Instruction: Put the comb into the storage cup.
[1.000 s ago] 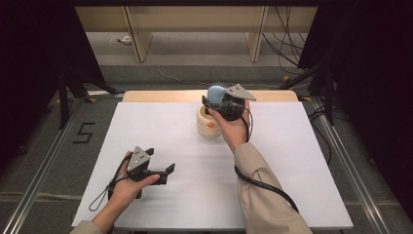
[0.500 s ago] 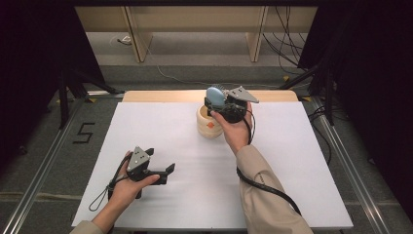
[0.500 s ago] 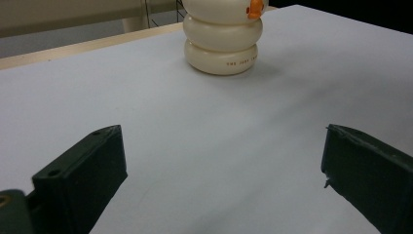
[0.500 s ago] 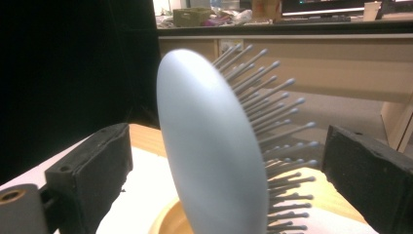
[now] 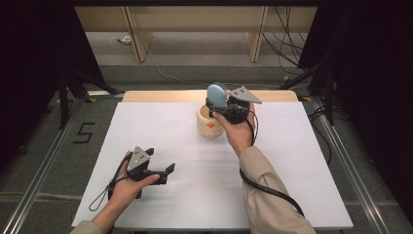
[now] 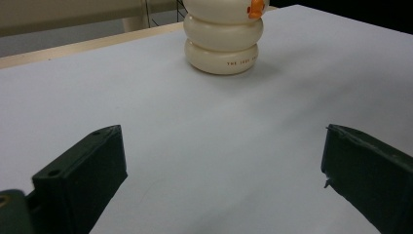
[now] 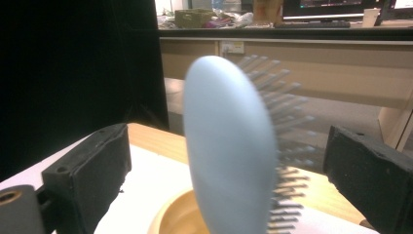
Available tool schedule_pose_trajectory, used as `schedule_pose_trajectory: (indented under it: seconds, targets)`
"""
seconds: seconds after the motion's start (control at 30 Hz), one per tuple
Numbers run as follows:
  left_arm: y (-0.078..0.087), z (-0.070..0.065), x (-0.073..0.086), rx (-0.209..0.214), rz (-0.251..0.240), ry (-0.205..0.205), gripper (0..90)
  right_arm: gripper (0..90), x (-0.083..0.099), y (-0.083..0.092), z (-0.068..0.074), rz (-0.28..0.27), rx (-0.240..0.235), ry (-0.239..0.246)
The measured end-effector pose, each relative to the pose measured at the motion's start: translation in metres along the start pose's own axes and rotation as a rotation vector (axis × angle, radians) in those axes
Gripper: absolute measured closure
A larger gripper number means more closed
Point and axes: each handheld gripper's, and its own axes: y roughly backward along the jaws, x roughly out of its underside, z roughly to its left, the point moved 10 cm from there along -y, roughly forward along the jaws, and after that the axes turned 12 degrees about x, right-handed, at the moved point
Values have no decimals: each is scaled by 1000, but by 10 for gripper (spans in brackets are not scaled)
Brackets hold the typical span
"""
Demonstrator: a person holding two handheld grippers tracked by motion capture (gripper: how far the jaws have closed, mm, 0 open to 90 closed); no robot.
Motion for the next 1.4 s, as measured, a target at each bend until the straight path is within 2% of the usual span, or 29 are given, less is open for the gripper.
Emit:
schedule_pose_trajectory:
  seconds: [0.63, 1.4]
  targets:
    - [0, 0, 0, -1, -2, 5, 20, 45, -1, 14, -6, -4, -8, 2]
    - [1, 2, -1, -8, -6, 6, 18, 40, -2, 39, -16, -9, -19, 33]
